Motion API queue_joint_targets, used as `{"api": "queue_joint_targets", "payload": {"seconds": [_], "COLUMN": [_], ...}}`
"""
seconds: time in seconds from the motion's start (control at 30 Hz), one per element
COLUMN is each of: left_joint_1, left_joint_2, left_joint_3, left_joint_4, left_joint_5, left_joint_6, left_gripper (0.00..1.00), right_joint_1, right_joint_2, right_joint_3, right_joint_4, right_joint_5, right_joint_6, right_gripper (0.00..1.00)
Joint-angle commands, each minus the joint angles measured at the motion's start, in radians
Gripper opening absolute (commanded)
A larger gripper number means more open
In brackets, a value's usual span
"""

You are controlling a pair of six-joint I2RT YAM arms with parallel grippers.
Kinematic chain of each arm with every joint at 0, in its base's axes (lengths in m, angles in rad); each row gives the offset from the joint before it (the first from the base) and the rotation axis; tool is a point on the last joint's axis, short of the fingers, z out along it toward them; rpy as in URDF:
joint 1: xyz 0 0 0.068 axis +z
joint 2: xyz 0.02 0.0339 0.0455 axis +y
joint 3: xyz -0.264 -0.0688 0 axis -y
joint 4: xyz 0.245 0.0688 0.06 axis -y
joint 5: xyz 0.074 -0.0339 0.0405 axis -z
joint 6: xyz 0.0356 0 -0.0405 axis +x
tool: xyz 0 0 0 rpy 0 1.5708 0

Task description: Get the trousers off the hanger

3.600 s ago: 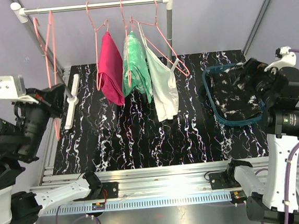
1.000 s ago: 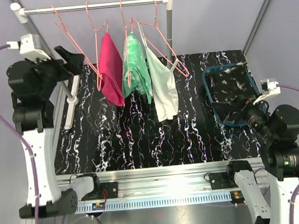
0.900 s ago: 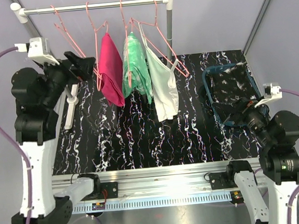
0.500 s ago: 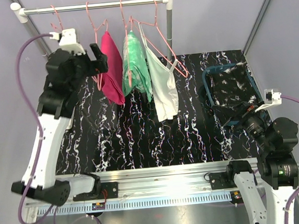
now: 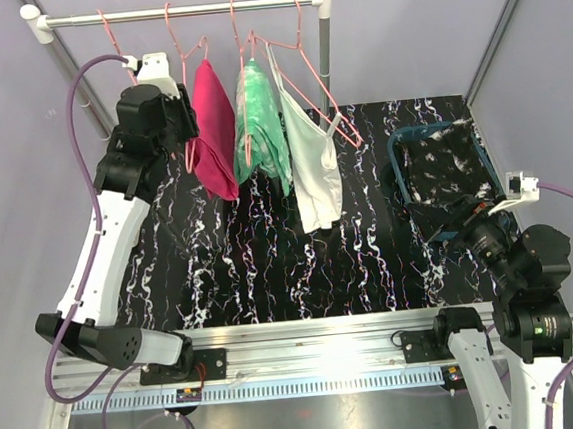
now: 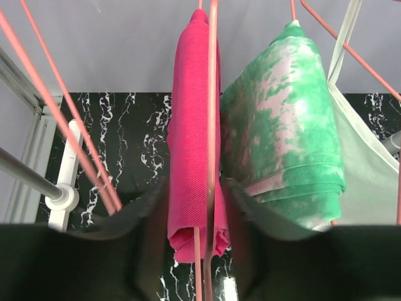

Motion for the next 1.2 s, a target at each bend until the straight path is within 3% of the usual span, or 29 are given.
{"api": "queue_joint_targets", "payload": {"seconds": [0.0,0.13,0.17,0.2,0.27,0.43,0.73,1.17], "left_joint_1": [-0.005,-0.005,-0.005,-0.005,-0.005,-0.005,-0.005,-0.005], "left_joint_2": [0.026,0.035,0.039,0.042,0.046,0.026,-0.032,-0.07], "left_joint_3": [0.043,0.043,0.046,0.057,0.07,0.1,0.043,0.08], "left_joint_4": [0.042,0.039,0.033,0.026,0.01,0.01,0.211,0.274], "left_joint_5": [0.014,0.014,0.014,0.016,0.014,0.02,0.08,0.095], "left_joint_6": [0.002,-0.002,-0.004,-0.007,-0.016,-0.042,-0.126,-0.129], "left_gripper": [0.36,0.34,0.27,0.11,0.0,0.0,0.0,0.0], "right_joint_1": [0.005,0.005,0.005,0.005,0.005,0.005,0.005,0.005], "right_joint_2": [-0.009,-0.009,-0.009,-0.009,-0.009,-0.004,-0.009,-0.003], "right_joint_3": [0.015,0.016,0.016,0.016,0.018,0.028,0.031,0.077], "right_joint_4": [0.006,-0.006,-0.006,-0.006,-0.006,-0.006,-0.014,-0.052], "right_joint_5": [0.001,0.009,0.007,0.009,0.01,0.015,0.006,0.003], "right_joint_6": [-0.014,-0.024,-0.025,-0.025,-0.027,-0.033,-0.037,-0.05], "right_gripper": [0.99,0.99,1.0,0.99,0.99,1.0,1.0,0.99]}}
